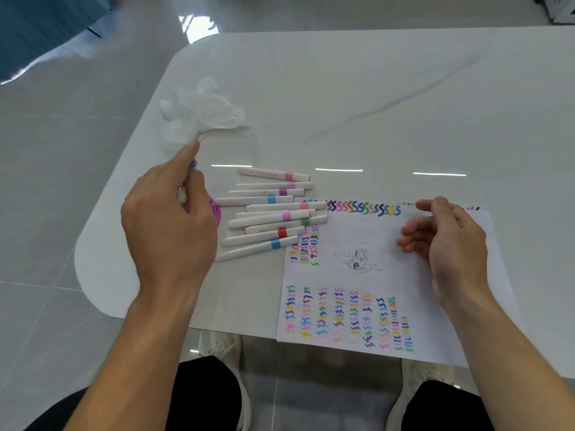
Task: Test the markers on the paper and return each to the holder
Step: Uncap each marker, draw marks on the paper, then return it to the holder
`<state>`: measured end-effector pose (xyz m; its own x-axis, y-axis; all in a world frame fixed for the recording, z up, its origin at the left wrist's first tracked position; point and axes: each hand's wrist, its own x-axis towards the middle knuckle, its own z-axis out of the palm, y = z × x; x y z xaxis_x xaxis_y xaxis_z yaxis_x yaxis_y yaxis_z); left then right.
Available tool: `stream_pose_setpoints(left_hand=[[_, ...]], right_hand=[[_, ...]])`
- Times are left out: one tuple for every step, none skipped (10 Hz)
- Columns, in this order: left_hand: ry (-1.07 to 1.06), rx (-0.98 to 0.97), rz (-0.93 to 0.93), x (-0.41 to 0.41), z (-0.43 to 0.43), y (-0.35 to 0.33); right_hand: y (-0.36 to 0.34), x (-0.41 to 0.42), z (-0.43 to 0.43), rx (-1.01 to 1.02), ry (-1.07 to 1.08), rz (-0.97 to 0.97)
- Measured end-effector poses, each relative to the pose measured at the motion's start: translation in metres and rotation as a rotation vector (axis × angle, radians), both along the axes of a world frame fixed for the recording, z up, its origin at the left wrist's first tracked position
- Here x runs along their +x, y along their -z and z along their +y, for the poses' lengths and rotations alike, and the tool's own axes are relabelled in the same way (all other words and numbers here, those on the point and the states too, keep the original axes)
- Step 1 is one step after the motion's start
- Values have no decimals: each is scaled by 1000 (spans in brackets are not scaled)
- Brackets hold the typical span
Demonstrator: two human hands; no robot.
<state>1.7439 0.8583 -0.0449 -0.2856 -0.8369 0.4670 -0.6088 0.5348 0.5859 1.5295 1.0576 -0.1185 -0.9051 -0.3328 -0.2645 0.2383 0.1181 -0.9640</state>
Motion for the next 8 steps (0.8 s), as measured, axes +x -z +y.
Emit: stream_pose_setpoints(left_hand=[[-32, 39, -155, 3, -2, 3], [-38, 50, -211, 4, -2, 4], [-15, 31, -193, 2, 1, 1], [57, -42, -155, -1, 4, -3], [137, -109, -138, -3, 7, -4], [278, -165, -151, -8, 14, 1], [390, -144, -216, -14, 21, 6], [457, 14, -359, -19, 30, 14]], right_hand=[[1, 0, 0, -5, 2, 1], [1, 0, 0, -4, 2, 3], [1, 0, 0, -2, 1, 3], [0, 0, 1, -1, 1, 0], [-2, 1, 2, -1, -5, 0], [-7, 4, 4, -34, -10, 19], [-13, 5, 5, -68, -29, 47], [-18, 7, 7, -71, -46, 88]])
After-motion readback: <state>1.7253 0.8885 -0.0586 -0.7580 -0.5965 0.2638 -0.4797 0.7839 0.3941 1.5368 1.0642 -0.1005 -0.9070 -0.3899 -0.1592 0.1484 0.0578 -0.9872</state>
